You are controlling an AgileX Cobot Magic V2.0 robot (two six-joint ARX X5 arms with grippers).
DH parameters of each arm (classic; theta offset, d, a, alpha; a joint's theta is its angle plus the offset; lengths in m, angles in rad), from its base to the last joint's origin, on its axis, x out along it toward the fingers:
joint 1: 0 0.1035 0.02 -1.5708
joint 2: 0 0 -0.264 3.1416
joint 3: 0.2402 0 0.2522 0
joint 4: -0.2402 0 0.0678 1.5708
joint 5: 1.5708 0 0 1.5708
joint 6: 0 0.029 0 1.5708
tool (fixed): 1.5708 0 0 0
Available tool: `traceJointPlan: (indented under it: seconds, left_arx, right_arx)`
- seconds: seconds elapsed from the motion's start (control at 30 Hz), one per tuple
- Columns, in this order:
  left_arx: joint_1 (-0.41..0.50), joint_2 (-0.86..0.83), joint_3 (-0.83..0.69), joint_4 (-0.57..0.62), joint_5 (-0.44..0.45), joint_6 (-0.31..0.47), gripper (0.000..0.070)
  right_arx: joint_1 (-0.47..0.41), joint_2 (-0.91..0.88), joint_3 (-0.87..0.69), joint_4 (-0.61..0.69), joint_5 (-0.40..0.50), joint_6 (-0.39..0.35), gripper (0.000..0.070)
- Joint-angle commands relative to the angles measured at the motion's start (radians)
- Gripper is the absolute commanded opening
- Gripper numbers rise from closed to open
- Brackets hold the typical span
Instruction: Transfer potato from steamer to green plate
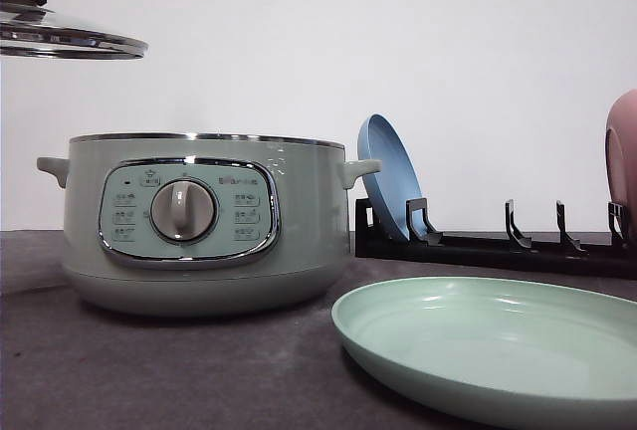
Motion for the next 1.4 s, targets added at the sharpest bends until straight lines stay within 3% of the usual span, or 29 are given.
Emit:
traceJointPlan:
  seconds: [0.0,0.4,0.57,0.87,1.37]
  left_arx:
    - [0.001,-0.017,0.029,0.04,0.0,-0.003,0.0002]
    - [0.021,-0.017,0.029,0.039,0.001,-0.006,0.0001]
    - [0.021,-0.017,0.029,0.04,0.0,-0.01,0.0002]
    - [0.021,-0.017,0.029,0.04,0.0,-0.014,0.0001]
    - [0.021,-0.017,0.029,0.036,0.001,-0.014,0.0002]
  right_arx:
    - [0.019,0.058,0.064,0.008,0.003,0.013,0.0406]
    - [0.074,0.481,0.466,-0.004,0.102,0.001,0.0429]
    - [0.096,0.626,0.565,-0.002,0.142,-0.001,0.0491]
    - [0.13,0.772,0.603,0.035,0.236,-0.007,0.0492]
    - [0.161,0.863,0.602,0.061,0.295,-0.006,0.0492]
